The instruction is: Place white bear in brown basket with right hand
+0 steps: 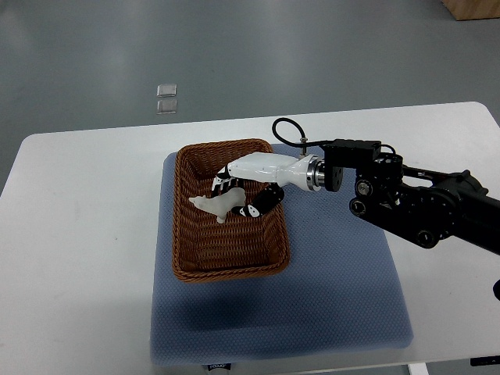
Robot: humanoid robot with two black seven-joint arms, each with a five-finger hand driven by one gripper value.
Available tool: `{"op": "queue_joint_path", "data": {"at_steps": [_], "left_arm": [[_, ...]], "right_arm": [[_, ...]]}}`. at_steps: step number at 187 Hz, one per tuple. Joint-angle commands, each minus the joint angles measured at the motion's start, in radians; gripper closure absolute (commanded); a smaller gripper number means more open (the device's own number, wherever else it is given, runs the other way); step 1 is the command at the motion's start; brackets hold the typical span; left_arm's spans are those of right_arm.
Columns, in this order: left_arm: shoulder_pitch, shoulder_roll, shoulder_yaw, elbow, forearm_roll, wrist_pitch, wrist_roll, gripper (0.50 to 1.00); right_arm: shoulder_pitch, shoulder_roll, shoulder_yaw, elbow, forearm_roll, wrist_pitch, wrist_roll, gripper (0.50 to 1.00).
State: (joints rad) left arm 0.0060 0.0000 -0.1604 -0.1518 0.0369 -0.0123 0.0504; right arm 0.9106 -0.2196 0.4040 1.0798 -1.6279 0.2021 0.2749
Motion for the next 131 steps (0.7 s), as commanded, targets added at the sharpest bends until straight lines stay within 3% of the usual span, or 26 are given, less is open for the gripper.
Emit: {"op": "queue_joint_path", "data": {"at_steps": [1,15,30,68,131], "left_arm": [[0.000,0.000,-0.001,0.000,0.000,0.000,0.000,0.500],[0.000,0.000,0.001,0.000,0.000,0.000,0.000,0.500],[0.000,0.000,-0.001,0.000,0.000,0.000,0.000,0.500],[0.000,0.000,0.001,0.000,0.000,0.000,0.000,0.500],[0.000,0.000,-0.001,0.000,0.000,0.000,0.000,0.500]], "right_arm": [[-0.002,-0.003,0.009,-0.001,0.008,-0.004,-0.002,0.742],[-0.006,-0.003,0.018,-0.001,0.008,-0.012,-0.003,0.677],[-0.019,-0.012,0.029,0.000,0.008,-0.018,-0.002,0.644],[-0.061,-0.026,0.119,0.000,0.025,-0.021,-0.002,0.644],[-0.156,-0.060,0.415,0.000,0.310,-0.021,-0.010,0.642]]}}
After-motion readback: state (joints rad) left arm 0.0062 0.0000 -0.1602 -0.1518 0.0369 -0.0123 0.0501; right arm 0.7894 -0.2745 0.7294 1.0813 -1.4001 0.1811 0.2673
